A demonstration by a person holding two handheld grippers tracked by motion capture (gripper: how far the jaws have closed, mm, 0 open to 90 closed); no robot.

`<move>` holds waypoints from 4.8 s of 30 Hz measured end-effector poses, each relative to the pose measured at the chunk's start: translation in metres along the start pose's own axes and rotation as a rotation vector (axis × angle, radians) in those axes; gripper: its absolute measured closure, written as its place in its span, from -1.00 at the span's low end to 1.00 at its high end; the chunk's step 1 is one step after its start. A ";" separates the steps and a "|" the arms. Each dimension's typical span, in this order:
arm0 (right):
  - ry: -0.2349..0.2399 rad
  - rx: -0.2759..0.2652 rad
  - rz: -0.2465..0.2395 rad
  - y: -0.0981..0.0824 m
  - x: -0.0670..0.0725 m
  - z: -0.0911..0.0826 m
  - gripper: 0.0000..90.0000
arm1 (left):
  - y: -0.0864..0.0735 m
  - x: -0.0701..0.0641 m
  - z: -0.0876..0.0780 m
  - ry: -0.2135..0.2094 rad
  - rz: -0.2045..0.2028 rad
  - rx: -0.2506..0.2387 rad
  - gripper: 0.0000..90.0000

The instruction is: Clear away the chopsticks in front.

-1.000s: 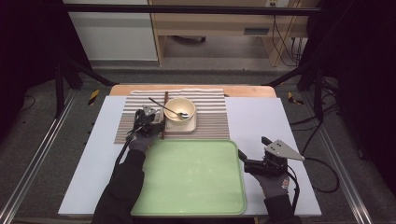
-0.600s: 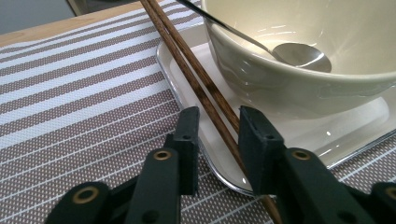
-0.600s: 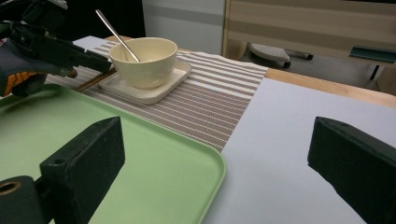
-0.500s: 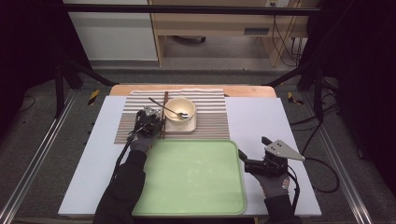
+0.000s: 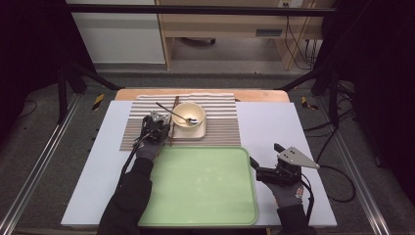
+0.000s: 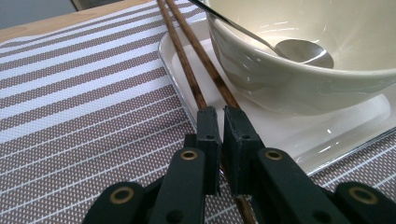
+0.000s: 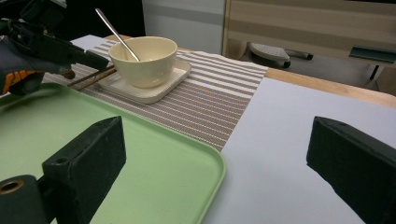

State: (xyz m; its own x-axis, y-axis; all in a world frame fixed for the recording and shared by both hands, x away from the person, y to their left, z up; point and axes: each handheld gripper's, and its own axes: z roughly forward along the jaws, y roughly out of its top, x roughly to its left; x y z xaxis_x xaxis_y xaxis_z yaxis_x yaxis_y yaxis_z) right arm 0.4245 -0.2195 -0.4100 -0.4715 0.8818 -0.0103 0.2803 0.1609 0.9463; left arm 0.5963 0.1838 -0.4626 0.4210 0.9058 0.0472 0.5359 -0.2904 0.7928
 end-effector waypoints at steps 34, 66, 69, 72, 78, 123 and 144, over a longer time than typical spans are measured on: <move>-0.003 0.002 -0.002 -0.001 -0.001 0.000 -0.87 | -0.002 0.004 0.006 0.028 0.031 -0.004 0.86; -0.004 0.004 -0.004 -0.001 -0.001 0.000 -0.85 | -0.003 0.002 0.008 0.039 0.021 0.002 0.88; -0.005 0.005 -0.004 -0.001 -0.001 0.000 -0.85 | -0.002 0.003 0.006 0.043 0.017 -0.005 0.88; -0.004 0.005 -0.004 -0.001 -0.001 0.000 -0.85 | 0.000 0.005 0.003 0.049 0.014 -0.013 0.89; -0.003 0.004 -0.006 -0.001 0.000 0.000 -0.85 | 0.001 0.008 -0.004 0.058 0.009 -0.023 0.89; -0.003 0.004 -0.001 -0.004 -0.001 -0.003 -0.84 | -0.056 0.044 -0.112 0.134 -0.057 -0.096 0.89; 0.010 -0.002 0.003 -0.003 0.003 -0.004 -0.84 | -0.092 -0.001 -0.169 0.159 -0.096 -0.114 0.89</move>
State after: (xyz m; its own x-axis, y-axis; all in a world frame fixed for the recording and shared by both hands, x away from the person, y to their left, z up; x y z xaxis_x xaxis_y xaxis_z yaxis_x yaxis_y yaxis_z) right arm 0.4190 -0.2195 -0.4119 -0.4792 0.8777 -0.0040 0.2802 0.1573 0.9470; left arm 0.4235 0.2620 -0.4328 0.2461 0.9676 0.0567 0.4780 -0.1721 0.8613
